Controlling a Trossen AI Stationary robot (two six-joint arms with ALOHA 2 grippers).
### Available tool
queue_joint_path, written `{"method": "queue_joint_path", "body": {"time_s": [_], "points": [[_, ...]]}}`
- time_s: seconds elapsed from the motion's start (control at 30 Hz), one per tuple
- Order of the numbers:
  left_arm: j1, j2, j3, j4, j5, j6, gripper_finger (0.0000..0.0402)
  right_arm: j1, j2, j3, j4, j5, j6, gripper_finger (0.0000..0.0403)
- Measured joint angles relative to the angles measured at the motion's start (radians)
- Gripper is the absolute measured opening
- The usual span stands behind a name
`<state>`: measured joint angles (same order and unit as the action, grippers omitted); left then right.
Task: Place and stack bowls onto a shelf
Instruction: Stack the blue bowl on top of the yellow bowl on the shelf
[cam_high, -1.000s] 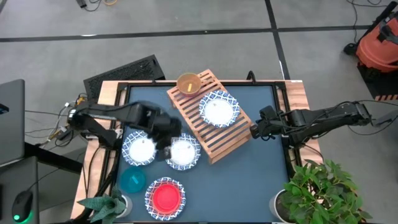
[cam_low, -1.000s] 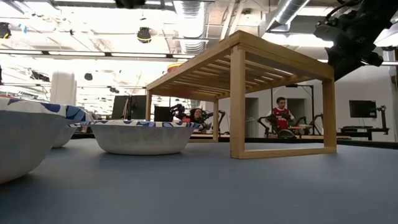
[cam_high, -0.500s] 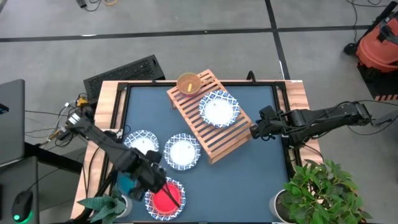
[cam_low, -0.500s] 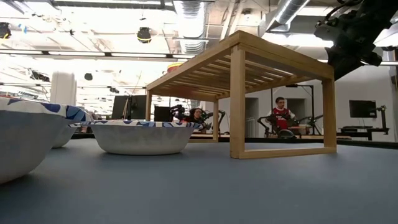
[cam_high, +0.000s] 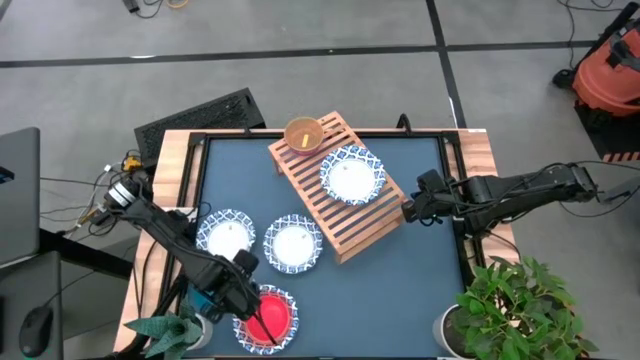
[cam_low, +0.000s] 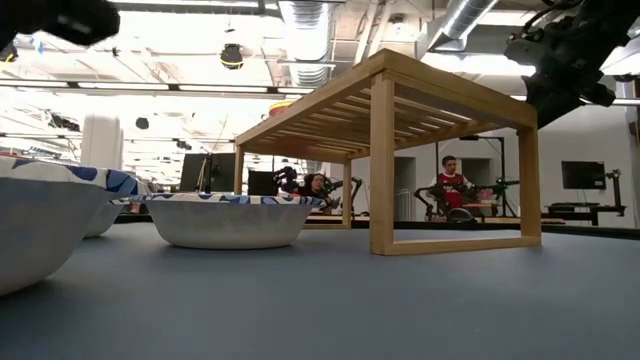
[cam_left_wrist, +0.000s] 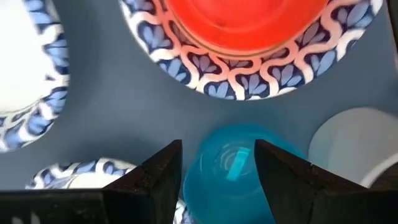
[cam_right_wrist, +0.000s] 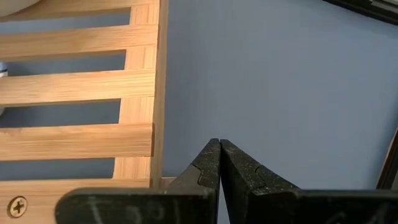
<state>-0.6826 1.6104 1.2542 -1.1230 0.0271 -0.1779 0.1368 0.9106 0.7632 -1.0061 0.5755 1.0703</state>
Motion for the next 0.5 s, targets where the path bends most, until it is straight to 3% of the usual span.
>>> {"method": "queue_joint_path", "body": {"time_s": [0.2,0.5], "points": [[-0.005,-0.075,-0.134,0.127,0.007,0.028,0.0184,0.000,0.000,0.000,0.012,0.000,0.003,0.0036],[-0.004,-0.208,-0.300,0.159,-0.006,0.099,0.0184,-0.010,0.000,0.000,0.026,0.001,0.013,0.0036]]}}
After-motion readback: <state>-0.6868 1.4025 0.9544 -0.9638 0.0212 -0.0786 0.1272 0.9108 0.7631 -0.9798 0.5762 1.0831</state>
